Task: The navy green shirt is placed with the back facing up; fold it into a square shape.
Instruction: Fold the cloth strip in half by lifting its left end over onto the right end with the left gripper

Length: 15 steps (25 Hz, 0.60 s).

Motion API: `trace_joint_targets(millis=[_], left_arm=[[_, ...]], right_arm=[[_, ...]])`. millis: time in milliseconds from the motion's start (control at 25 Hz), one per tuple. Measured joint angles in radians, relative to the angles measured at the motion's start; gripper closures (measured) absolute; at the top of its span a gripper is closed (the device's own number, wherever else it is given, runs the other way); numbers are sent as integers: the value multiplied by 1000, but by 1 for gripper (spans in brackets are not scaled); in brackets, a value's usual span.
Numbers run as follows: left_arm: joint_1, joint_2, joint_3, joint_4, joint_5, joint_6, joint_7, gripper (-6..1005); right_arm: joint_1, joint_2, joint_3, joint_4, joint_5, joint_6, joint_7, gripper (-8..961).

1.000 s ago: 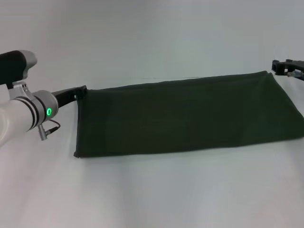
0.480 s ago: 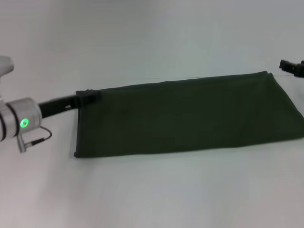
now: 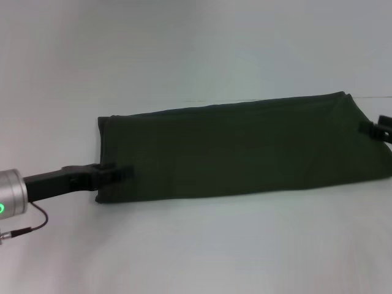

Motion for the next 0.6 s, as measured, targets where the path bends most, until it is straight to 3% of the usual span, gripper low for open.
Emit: trace_joint_targets(millis=[160, 320, 600], left_arm=[[17, -5, 11, 6, 12, -61, 10, 404], [20, -20, 77, 7, 36, -157, 48, 406], [25, -26, 110, 15, 55, -201, 89, 409]], right_arm=[[-26, -3, -9, -4, -20, 1, -22, 236], [-32, -4, -6, -4, -36, 5, -42, 237], [-37, -4, -7, -3, -37, 22, -56, 240]])
